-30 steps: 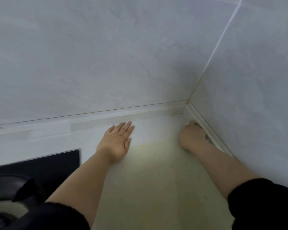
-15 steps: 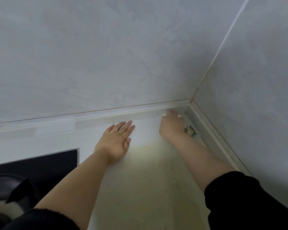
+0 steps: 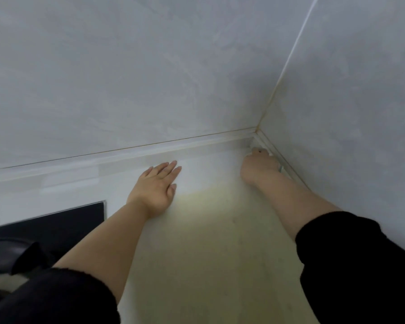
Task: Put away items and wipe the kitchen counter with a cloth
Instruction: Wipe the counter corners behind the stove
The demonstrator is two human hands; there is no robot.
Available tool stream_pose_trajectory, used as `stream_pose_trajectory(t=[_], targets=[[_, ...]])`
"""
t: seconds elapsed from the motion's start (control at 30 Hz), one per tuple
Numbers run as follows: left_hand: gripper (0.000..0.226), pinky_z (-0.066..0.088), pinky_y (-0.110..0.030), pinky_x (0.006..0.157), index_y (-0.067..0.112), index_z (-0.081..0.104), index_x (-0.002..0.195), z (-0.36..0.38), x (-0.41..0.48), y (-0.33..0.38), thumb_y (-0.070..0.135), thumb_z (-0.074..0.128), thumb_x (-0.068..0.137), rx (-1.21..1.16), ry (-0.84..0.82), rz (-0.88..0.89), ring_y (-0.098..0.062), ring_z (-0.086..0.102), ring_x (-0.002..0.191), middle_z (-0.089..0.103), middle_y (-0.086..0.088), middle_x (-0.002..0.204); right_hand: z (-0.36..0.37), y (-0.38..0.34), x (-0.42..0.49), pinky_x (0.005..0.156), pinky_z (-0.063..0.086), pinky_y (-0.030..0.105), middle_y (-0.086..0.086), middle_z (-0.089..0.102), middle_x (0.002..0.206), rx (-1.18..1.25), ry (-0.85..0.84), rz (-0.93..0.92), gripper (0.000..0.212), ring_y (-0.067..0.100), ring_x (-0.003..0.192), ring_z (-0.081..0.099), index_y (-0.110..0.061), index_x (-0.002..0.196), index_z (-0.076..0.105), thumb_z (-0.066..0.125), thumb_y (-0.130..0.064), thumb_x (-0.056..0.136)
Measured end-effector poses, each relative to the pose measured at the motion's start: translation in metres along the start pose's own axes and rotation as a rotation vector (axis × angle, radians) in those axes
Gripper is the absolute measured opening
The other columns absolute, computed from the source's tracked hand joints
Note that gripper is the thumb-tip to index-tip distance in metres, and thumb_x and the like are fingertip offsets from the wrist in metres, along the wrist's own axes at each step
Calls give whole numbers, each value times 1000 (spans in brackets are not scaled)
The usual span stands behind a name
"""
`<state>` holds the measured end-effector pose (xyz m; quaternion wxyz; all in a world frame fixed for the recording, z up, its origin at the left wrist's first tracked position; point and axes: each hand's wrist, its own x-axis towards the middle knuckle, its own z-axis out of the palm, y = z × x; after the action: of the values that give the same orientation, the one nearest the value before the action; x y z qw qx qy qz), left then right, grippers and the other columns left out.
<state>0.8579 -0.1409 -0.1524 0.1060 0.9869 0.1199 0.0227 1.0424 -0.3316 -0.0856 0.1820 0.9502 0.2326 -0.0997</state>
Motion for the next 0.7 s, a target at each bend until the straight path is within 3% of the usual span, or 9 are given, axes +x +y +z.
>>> stream_pose_trajectory(t=[0.13,0.23,0.3,0.4,0.47,0.57,0.7], targets=[[77,10,-30,118,25,32,148,-8,0,10,52,9,79,-70,-23,-59,-13,16,145,20,7,157,15,21,-52,103,34,42,11,27,147,148,-73,44,47,29,132,32,-7,139,41,34,-19,94],[66,34,-38,110,12,59,129,-19,6,28,43,26,80,-138,51,-59,-28,42,134,47,-9,143,19,40,-77,102,37,37,14,38,140,139,-169,36,42,29,126,41,-5,133,48,35,-18,95],[64,43,-43,102,10,69,116,-19,17,45,40,26,78,-174,79,35,-35,55,120,59,-14,130,15,54,-86,96,40,35,15,45,131,206,-97,36,35,29,119,47,-5,123,54,40,-19,95],[71,18,-25,116,13,50,138,-12,41,74,43,14,84,-191,-13,134,-23,37,137,43,-10,146,-5,54,-84,94,41,39,12,39,129,232,158,14,34,31,119,41,-10,123,51,45,-16,90],[62,5,-19,117,17,34,147,-5,55,86,39,13,92,-177,-68,96,-15,23,144,33,-5,153,-22,43,-62,94,40,41,12,36,132,135,271,-3,38,32,122,37,-11,127,49,44,-16,89],[47,9,-19,115,21,39,145,1,65,88,31,27,101,-138,-26,40,-15,20,144,31,0,154,-33,22,-11,95,38,42,12,33,137,11,250,23,43,31,124,34,-6,135,43,38,-15,93],[51,13,-22,114,22,27,150,3,56,94,34,27,100,-60,-57,13,-14,9,146,18,4,158,-28,1,26,93,38,40,15,29,142,-141,163,88,47,29,123,34,-1,141,32,31,-15,97]])
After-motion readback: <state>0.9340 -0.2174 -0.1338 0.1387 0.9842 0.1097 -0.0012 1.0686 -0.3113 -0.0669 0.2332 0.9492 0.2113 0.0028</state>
